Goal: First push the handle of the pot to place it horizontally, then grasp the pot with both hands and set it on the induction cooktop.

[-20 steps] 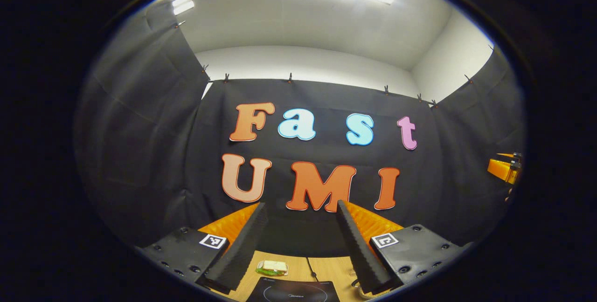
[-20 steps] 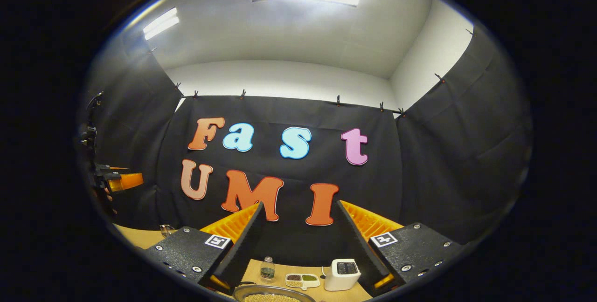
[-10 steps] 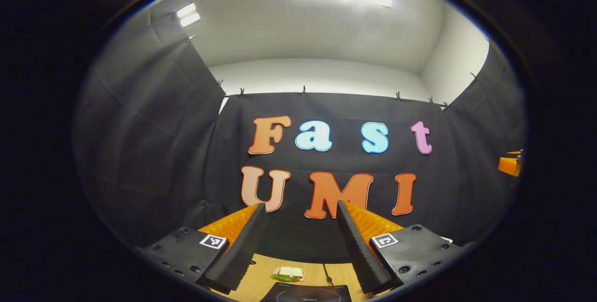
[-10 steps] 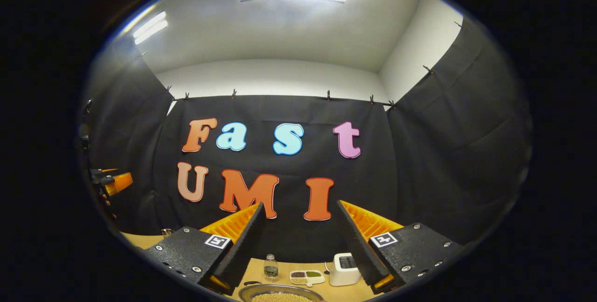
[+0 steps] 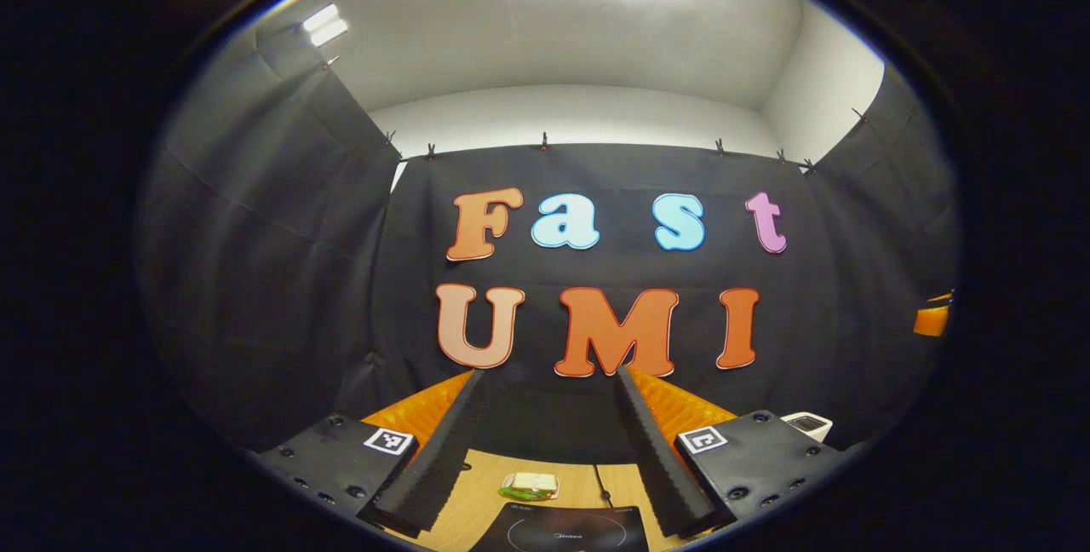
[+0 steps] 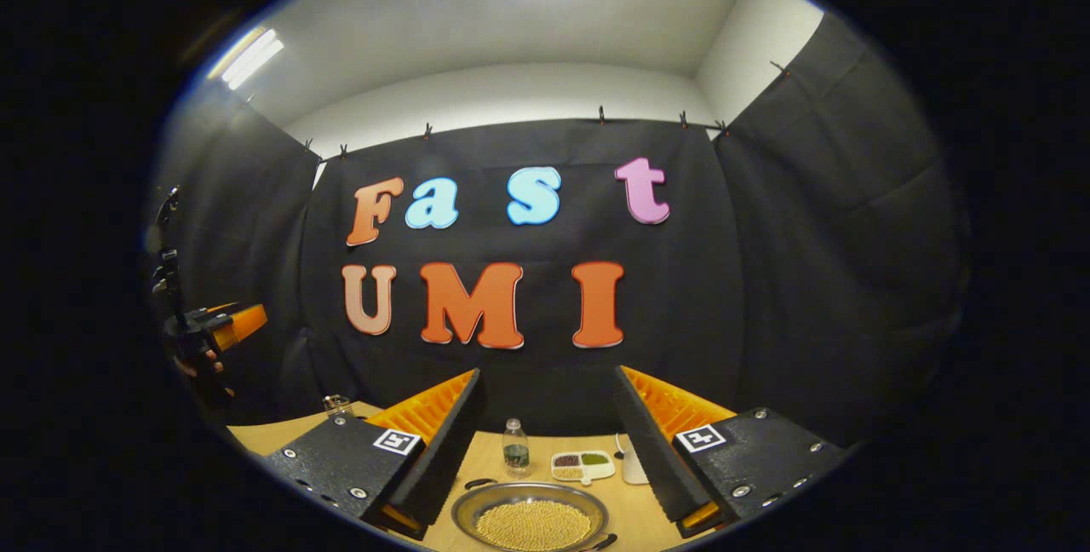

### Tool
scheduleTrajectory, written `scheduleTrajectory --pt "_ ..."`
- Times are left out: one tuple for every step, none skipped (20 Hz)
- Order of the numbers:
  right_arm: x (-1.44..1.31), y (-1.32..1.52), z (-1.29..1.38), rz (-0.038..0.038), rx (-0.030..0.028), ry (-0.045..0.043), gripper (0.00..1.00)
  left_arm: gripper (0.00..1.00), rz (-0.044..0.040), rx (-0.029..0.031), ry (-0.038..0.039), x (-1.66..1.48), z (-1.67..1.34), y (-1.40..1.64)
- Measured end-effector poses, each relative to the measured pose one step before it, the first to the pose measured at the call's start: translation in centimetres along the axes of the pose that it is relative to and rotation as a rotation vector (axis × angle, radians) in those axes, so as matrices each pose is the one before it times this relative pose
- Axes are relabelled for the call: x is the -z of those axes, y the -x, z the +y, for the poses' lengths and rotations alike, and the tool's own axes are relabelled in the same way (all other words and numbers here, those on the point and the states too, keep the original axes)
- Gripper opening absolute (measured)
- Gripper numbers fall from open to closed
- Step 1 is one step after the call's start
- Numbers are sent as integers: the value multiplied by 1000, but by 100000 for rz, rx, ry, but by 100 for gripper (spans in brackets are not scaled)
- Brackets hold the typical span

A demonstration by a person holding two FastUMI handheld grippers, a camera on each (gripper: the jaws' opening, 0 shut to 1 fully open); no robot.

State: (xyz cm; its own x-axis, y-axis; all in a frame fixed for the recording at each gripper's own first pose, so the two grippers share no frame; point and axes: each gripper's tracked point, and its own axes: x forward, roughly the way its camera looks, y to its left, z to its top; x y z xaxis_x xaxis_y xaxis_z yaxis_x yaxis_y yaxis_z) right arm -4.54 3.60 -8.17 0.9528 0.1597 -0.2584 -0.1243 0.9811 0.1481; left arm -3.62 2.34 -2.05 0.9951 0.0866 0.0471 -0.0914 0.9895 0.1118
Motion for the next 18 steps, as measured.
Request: scheduleTrajectory --pt "1632 75 -474 5481 -64 -2861 93 97 131 -183 -1385 121 50 91" --pt "1571 -74 -337 5661 -16 -2046 94 97 167 297 -637 211 -99 32" --pt "1965 -84 -447 5813 201 -1519 93 97 595 646 263 393 -168 65" --pt "1840 -83 -344 5508 51 -1638 93 97 1257 397 427 516 -13 76" --pt "1726 -414 -460 5277 606 -2168 93 96 880 46 225 440 114 66" --pt "1563 -316 -312 5440 238 -2280 90 98 551 -220 -227 276 251 95" --pt "1415 -418 -196 4506 -236 -2608 89 98 535 -860 -700 195 408 -12" --pt "973 -415 -41 4004 -319 -2174 85 97 323 -937 -749 125 506 -149" --pt "1567 -600 -120 4451 -510 -1271 83 97 298 -865 -453 147 455 28" --pt "1628 -611 -155 4655 -339 -325 80 97 -25 -898 -371 72 422 222" --pt "1848 -683 -304 5307 97 -141 78 97 -319 -668 -473 -106 331 -32" --pt "1650 -778 -480 5453 362 -533 78 97 -482 -703 -430 -206 349 -47" --pt "1339 -518 -454 4609 54 -1319 76 97 -416 -680 -343 -20 301 68" --pt "718 -550 -245 3384 -175 -1394 72 97 -384 -486 -175 93 214 50" --pt "630 -490 -231 3192 154 -1118 70 97 -409 -201 -138 21 50 -111" --pt "793 -364 -125 1727 428 -580 63 98 -179 -130 -128 -73 115 19" --pt "836 -593 -335 1681 1493 -597 59 97 -17 -20 -95 71 30 -75" --pt "970 -856 -441 2070 1791 -535 52 97 163 274 -255 188 -69 -155"
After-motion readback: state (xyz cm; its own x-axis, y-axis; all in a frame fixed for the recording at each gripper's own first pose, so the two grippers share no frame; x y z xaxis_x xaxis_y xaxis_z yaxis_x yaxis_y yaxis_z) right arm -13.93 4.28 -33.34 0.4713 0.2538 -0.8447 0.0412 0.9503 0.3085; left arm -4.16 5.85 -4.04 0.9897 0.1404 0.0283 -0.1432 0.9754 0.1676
